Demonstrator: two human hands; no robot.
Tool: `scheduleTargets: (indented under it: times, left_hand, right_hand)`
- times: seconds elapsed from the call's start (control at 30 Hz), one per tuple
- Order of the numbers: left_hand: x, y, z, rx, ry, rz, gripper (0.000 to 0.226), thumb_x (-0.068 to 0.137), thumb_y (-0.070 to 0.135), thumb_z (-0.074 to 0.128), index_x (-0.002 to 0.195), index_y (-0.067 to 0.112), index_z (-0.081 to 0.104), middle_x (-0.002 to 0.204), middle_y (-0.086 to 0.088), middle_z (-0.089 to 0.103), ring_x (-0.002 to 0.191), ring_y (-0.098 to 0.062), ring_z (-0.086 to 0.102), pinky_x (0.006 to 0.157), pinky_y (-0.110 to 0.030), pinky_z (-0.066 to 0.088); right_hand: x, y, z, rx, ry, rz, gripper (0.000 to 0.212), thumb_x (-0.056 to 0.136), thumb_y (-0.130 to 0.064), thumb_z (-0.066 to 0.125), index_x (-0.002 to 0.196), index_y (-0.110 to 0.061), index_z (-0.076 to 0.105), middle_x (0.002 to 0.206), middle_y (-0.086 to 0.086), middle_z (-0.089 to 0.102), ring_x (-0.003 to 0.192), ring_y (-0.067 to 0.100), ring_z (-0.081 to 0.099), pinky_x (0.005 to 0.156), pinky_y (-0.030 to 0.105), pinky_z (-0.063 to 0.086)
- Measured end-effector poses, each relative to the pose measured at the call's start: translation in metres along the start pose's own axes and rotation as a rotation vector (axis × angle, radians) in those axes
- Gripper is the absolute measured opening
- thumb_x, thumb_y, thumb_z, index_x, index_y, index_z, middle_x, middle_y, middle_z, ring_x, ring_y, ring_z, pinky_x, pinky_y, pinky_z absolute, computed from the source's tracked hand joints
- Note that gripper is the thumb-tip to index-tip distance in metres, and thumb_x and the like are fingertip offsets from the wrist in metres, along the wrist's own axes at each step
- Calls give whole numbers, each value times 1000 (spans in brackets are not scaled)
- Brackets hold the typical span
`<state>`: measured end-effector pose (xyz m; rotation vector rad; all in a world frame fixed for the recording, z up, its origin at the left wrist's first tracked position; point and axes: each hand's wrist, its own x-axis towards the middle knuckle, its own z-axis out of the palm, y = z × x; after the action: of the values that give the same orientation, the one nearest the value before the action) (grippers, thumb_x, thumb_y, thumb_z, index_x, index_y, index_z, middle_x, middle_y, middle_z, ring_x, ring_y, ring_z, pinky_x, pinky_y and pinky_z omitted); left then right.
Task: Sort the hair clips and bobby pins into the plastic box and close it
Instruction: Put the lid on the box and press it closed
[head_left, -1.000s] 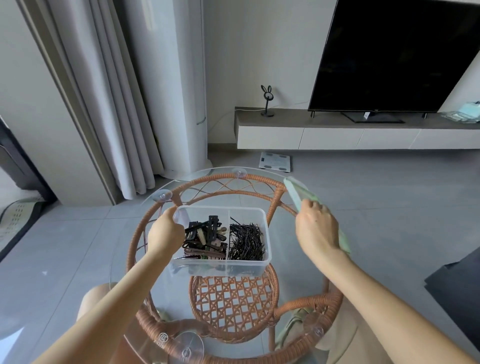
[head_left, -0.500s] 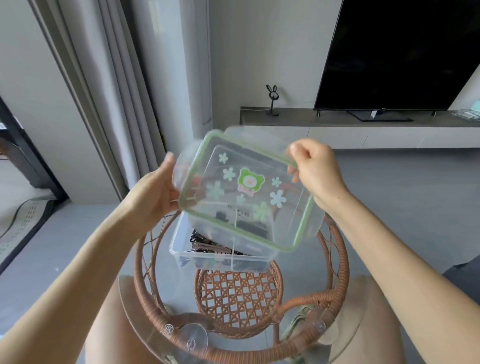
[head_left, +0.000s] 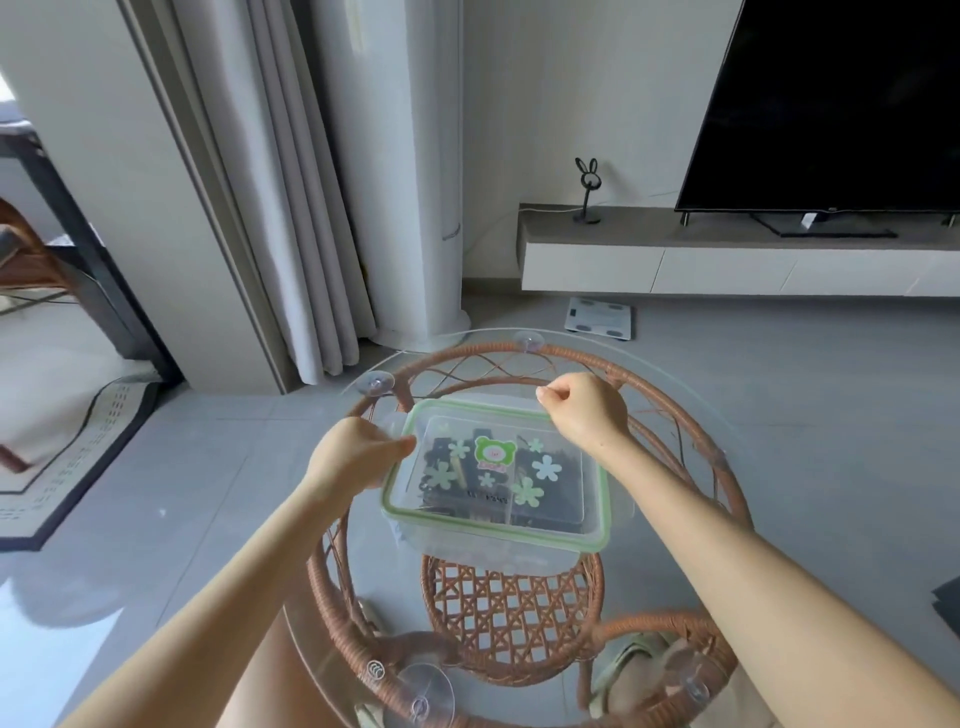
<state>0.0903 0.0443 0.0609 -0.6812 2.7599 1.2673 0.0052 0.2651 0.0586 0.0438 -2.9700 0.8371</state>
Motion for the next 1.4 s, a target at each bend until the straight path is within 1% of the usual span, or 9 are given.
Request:
scheduleTargets:
  times: [0.07, 0.17, 0.33, 0.47, 0.67, 0.83, 1.17, 1.3, 1.4]
  left_hand:
    - [2, -1, 2, 3, 11, -13, 29, 78, 29, 65, 61, 7, 58, 58, -6, 57, 58, -22, 50, 62, -28, 41]
    - [5, -4, 1, -52, 20, -17, 27, 76, 27, 66, 59, 9, 56, 57, -6, 57, 58, -22, 50, 62, -28, 40]
    - [6, -9, 1, -99, 18, 15, 28, 78, 25, 67, 60, 6, 58, 54, -5, 55, 57, -21, 49, 62, -28, 41]
    - [9, -10, 0, -107, 12, 27, 26, 77, 26, 68, 66, 3, 63, 57, -8, 58, 55, -20, 51, 62, -28, 42]
    - [12, -8, 2, -62, -21, 32, 29, 82, 31, 62, 66, 7, 56, 62, -9, 55, 55, -20, 49, 55, -25, 40]
    - [13, -11, -1, -105, -56, -3, 29, 83, 28, 63, 64, 8, 56, 58, -1, 56, 51, -13, 51, 49, -19, 44]
    - [13, -8, -2, -154, -96, -35, 23, 83, 24, 63, 72, 4, 60, 68, -12, 57, 59, -21, 54, 60, -25, 50]
    - [13, -9, -3, -177, -124, -45, 22, 83, 25, 65, 73, 7, 60, 68, -9, 55, 55, -16, 51, 52, -19, 47]
    - [15, -7, -2, -172, -128, -53, 22, 83, 25, 65, 70, 8, 60, 62, -5, 55, 52, -13, 50, 46, -16, 45]
  right_hand:
    - [1, 1, 2, 78, -27, -7, 34, 90, -31, 47, 86, -4, 68, 96, 10, 72, 87, 28, 63, 102, 46, 37]
    - [-2, 7, -2, 242, -30, -16, 22, 88, -30, 54, 95, -14, 67, 104, 1, 70, 99, 20, 61, 91, 35, 45]
    - [-27, 36, -7, -8, -13, 50, 45, 89, -50, 45, 119, -18, 53, 116, 0, 63, 95, 22, 60, 70, 28, 44]
    - [-50, 51, -10, -80, 3, 60, 51, 88, -57, 40, 120, -19, 52, 114, 1, 64, 85, 18, 56, 58, 24, 37]
    - [-52, 37, -12, -21, 120, 32, 40, 90, -43, 49, 115, -13, 59, 113, 6, 67, 96, 25, 62, 65, 24, 38]
    - [-51, 32, -12, -31, 113, 32, 40, 91, -42, 48, 117, -13, 58, 113, 7, 67, 95, 25, 62, 60, 23, 36]
    - [-52, 37, -4, -29, 129, 4, 39, 92, -41, 47, 116, -12, 57, 110, 7, 68, 89, 23, 62, 47, 17, 29]
    - [-50, 39, -2, -5, 140, -2, 39, 92, -39, 48, 118, -11, 56, 115, 7, 66, 95, 24, 62, 60, 21, 37]
    - [-48, 39, -2, 18, 138, -1, 39, 92, -38, 48, 119, -11, 56, 115, 7, 66, 96, 24, 62, 63, 22, 37]
